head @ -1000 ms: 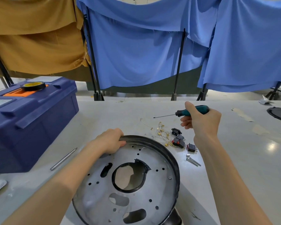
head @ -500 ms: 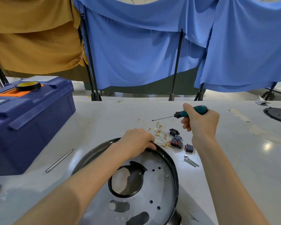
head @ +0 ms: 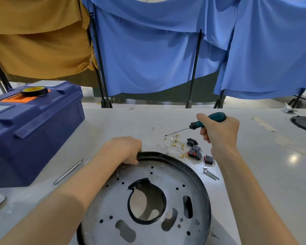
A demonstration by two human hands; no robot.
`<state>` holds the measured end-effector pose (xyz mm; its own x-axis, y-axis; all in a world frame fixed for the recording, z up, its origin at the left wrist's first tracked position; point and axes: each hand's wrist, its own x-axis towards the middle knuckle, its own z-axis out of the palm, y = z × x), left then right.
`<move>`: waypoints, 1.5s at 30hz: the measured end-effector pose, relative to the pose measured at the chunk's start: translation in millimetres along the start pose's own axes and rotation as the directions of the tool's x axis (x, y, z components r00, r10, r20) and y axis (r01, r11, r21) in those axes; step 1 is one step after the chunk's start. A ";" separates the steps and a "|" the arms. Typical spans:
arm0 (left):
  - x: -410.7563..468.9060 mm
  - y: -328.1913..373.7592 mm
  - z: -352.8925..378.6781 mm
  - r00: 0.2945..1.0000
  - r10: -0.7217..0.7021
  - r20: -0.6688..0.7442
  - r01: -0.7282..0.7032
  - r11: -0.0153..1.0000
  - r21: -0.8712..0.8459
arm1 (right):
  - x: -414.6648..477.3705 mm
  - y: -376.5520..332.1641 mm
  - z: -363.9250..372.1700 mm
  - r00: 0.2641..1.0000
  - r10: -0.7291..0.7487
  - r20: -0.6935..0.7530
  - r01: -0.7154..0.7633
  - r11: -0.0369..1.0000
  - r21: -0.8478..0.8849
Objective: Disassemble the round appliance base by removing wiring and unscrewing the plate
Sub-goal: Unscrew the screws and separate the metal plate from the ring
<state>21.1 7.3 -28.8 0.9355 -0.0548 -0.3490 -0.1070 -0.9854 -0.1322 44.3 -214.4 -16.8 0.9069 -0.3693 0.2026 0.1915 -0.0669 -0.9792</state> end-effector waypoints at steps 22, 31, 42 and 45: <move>7.4 13.5 28.1 0.941 0.159 -0.298 -0.292 0.827 -0.481 | -18.6 11.3 18.8 0.941 -0.120 0.317 0.183 0.967 -0.178; 6.7 14.8 27.3 0.943 0.150 -0.298 -0.285 0.826 -0.486 | -23.3 4.7 21.2 0.849 -0.242 0.470 0.371 0.906 -0.204; -8.7 6.3 10.2 0.832 0.223 -0.507 -0.554 0.301 -0.776 | -42.0 -5.2 32.7 0.685 -0.373 0.626 0.604 0.771 -0.202; -13.7 17.2 7.3 0.784 0.192 -0.591 -0.618 0.139 -0.774 | -49.7 -7.0 38.7 0.680 -0.338 0.650 0.598 0.769 -0.226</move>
<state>4.0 -7.8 -33.0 0.9114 -0.3273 0.2494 -0.3324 -0.2281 0.9151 12.4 -159.8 -19.6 0.7964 0.3739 0.4755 0.6048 -0.4816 -0.6343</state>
